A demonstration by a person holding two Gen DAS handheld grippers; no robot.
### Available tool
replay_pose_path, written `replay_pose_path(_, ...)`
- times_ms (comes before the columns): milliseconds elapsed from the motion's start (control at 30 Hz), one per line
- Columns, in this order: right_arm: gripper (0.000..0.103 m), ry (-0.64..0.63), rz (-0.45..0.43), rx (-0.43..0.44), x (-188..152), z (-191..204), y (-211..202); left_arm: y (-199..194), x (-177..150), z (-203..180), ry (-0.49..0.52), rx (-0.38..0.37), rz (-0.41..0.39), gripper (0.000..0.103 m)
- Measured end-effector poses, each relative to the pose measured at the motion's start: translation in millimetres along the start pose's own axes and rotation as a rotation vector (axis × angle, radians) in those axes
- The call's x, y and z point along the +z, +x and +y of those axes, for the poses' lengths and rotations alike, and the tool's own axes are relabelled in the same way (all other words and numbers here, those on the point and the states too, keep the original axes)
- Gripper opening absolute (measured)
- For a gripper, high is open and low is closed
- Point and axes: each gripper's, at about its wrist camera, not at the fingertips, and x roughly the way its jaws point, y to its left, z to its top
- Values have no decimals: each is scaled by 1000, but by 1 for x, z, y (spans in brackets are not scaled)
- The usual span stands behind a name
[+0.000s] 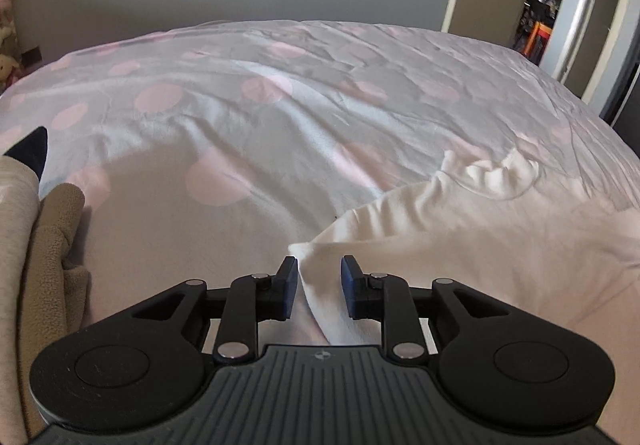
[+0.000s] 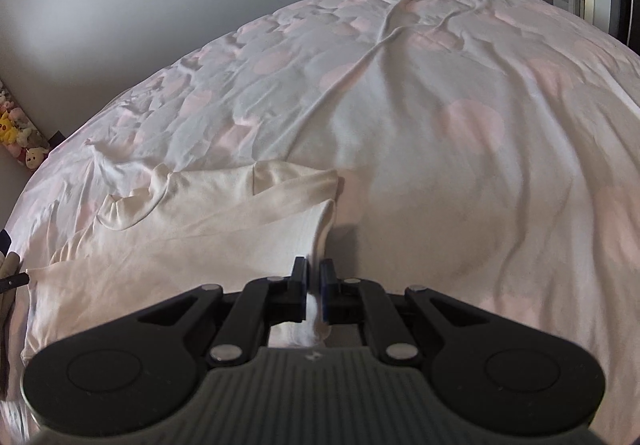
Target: Fold clothes
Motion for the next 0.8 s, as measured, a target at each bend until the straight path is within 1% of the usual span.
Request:
replay_pose_path(67,7,-5,-1,-1,0,2,-1,-11,-8,-12,74,-2,9,21)
replay_pose_path(200,7,-15,-2,-2,1,7,-4,-28,-27,-35,210,8,25,25)
replay_pose_path(300,7,-22,-3,-4,1,11,-5,-36,-42,-52,315,14,44,33)
replay_pose_path(367,7,-27,-4,-4,1,14,-7,-40,-56,-65,414,28,42,45)
replay_pose_path(433,7,-32,-5,-5,1,16,-8,-40,-68,-77,498,31,51,47)
replay_pose_path(533,7,-39,-4,-11,2,19,-9,-30,-80,-85,545,14,91,47)
replay_pose_path(600,7,-45,-1,-17,3,20,-9,-24,-84,-87,566,26,88,44)
replay_pose_path(667,7,-49,4,-24,5,21,-9,-22,-83,-88,573,32,76,17)
replay_pose_path(733,7,-54,9,-29,6,21,-9,-23,-79,-86,566,30,58,6)
replay_pose_path(800,7,-59,7,-31,9,22,-10,-29,-74,-80,553,27,27,5)
